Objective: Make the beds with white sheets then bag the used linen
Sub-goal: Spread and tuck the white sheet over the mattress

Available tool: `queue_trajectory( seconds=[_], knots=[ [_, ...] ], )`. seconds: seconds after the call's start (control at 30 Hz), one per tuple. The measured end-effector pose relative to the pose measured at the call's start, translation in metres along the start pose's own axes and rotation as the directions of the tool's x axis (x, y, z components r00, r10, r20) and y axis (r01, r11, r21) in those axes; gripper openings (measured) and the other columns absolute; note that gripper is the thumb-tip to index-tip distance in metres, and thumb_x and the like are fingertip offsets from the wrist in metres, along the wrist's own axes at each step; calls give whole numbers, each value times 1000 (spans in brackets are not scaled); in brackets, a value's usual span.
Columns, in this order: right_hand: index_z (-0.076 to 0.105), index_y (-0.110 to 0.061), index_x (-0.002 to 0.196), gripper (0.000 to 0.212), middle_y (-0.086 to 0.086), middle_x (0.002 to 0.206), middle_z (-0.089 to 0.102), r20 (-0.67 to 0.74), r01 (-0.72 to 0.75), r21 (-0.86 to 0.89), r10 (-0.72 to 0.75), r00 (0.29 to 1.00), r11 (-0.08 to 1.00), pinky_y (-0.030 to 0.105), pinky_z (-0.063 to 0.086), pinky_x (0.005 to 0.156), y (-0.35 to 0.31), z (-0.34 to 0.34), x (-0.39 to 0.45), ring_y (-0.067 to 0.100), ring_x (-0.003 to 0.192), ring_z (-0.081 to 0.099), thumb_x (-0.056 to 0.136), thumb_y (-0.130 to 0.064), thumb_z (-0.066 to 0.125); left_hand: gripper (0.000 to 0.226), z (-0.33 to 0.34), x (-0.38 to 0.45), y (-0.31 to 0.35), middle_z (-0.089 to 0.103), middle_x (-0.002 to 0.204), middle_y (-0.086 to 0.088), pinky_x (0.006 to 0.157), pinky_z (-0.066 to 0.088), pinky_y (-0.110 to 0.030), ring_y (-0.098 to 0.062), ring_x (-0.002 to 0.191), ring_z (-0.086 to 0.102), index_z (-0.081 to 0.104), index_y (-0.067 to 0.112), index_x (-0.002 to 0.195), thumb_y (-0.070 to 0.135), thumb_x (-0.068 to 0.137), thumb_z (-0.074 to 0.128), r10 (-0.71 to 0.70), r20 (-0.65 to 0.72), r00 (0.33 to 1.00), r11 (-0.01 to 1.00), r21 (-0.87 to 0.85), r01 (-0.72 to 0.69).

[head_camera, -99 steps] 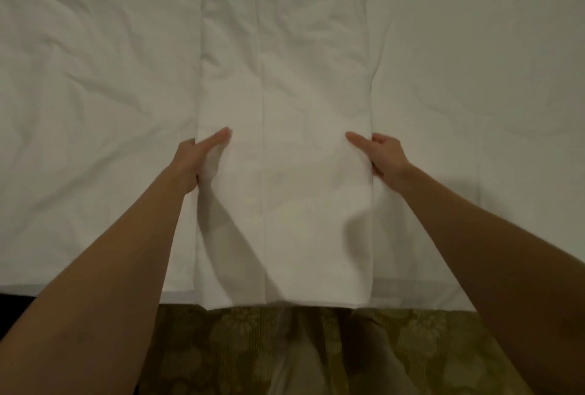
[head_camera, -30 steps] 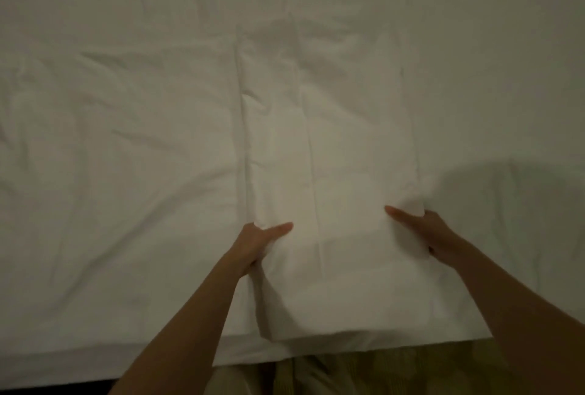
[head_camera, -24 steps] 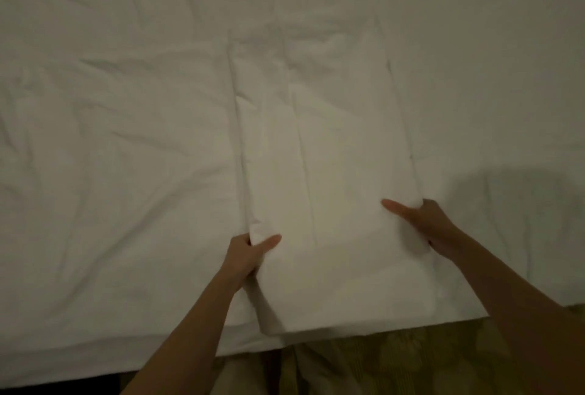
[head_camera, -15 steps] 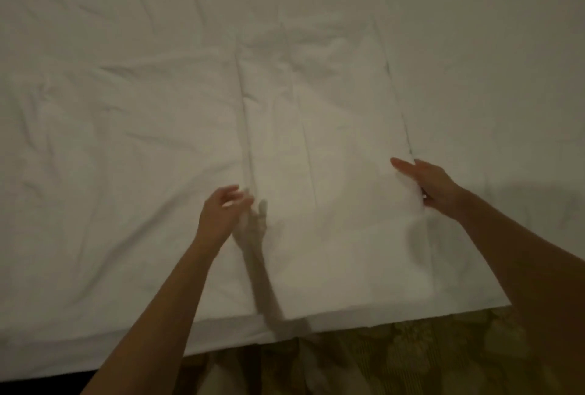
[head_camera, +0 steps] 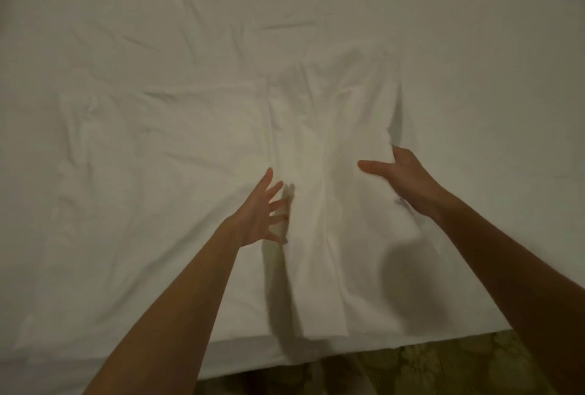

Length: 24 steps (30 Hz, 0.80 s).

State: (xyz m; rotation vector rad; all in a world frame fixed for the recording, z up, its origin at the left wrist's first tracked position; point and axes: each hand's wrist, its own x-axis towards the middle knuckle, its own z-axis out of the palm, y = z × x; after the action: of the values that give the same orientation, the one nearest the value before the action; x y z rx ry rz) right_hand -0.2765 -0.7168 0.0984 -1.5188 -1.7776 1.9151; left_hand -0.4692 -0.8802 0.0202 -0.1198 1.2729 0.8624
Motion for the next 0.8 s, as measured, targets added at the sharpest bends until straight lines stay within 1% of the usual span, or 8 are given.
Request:
queue_trajectory(
  seconds=[0.1,0.23,0.37,0.5,0.57,0.63,0.7,0.8],
  knots=[
    [61,-19,118,31,-7,102,69,32,69,-53,-67,997,996,30,55,80,-30,42,-7,11,92,67,88,-16,65,82,-10,-19,12,33,156,0,81,42,-61,-33,141,31,27,34,151,78,81,31,30,19,999,999,-41,-29],
    [60,-16,119,30,-3,101,69,103,153,-73,-146,984,985,34,57,73,-64,109,-12,15,88,69,89,-14,63,83,-37,-43,39,42,150,2,105,27,-69,-32,136,41,37,34,147,82,79,33,104,50,993,989,-110,-98],
    [56,-14,126,42,1,103,69,194,249,-93,-227,954,964,30,55,76,-77,191,-8,15,89,68,85,-17,65,86,-86,-69,64,57,137,-5,104,36,-63,-35,123,55,49,24,140,82,78,36,204,80,976,967,-173,-188],
    [10,-34,153,80,-8,113,62,412,211,-181,-121,903,961,21,52,58,-67,277,3,16,87,65,92,-23,61,77,-142,-77,68,71,93,-11,82,54,-38,-26,87,69,67,10,106,77,84,35,242,-79,967,959,-129,-251],
    [3,-37,153,84,2,112,68,489,113,-240,20,872,964,21,49,65,-51,311,14,16,88,65,92,-31,61,71,-178,-72,56,73,103,-8,85,53,-36,-23,93,70,66,16,116,74,87,36,244,-203,948,966,-41,-257],
    [14,-29,154,80,7,128,62,452,57,-302,91,887,952,26,46,90,-27,329,27,16,106,59,91,-40,61,81,-216,-61,34,67,122,-6,98,48,-39,-23,107,66,59,22,129,82,76,48,190,-327,926,981,27,-192],
    [32,-22,149,70,4,127,62,307,37,-372,85,948,928,33,39,105,-4,327,39,18,117,55,89,-40,63,88,-245,-48,6,62,129,-5,100,45,-38,-24,109,61,57,17,132,76,67,65,119,-462,879,991,103,-80],
    [57,-13,124,37,1,97,63,-52,21,-272,-37,998,962,24,44,88,28,310,45,16,89,59,88,-17,64,52,-253,-42,-20,65,117,-7,83,48,-32,-22,93,63,59,7,124,38,84,72,155,-489,859,976,213,-55]
  ],
)
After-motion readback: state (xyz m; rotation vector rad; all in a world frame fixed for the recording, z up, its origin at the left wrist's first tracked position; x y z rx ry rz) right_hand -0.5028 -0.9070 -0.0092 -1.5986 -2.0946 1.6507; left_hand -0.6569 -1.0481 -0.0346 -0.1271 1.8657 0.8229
